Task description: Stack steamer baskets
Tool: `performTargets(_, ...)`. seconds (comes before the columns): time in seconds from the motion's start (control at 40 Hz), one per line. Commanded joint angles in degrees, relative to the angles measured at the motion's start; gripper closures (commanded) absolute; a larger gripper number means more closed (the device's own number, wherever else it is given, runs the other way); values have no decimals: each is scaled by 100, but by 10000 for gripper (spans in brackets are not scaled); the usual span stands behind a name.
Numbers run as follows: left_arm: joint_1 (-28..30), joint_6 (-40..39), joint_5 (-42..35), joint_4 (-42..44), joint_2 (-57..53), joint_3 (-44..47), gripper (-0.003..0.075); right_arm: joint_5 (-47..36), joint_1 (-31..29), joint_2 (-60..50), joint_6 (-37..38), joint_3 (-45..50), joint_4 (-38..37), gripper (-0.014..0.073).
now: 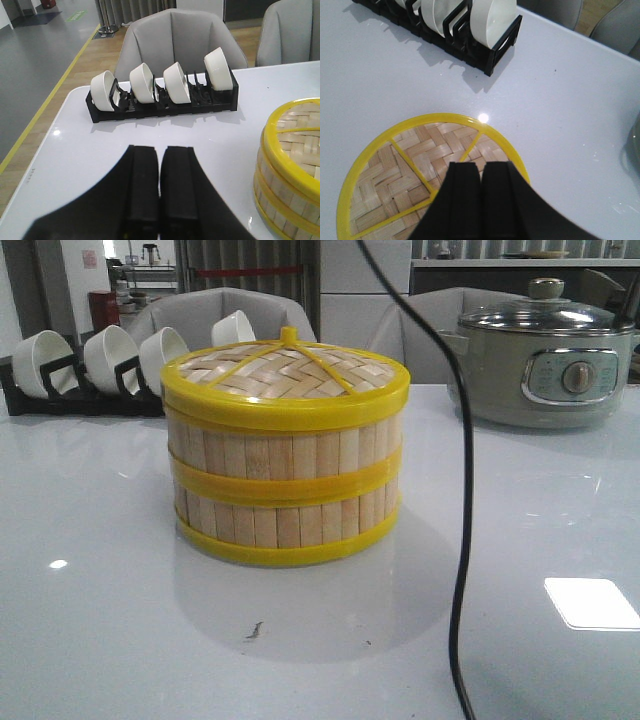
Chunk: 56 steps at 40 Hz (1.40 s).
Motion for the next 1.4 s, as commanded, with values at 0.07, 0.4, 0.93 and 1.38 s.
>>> performTargets(0.07, 10, -5, -413, 6, -8, -163, 634, -196, -19, -724, 187, -202, -469, 537)
performTargets(0.4, 10, -5, -413, 6, -8, -163, 634, 89, -19, -1164, 274, -196, -977, 537)
performTargets(0.93, 10, -5, -413, 6, -8, -163, 634, 53, -19, -1203, 412, -196, -1021, 537)
performTargets(1.38, 10, -5, -413, 6, -8, -163, 634, 65, -19, -1203, 417, -196, -1021, 537)
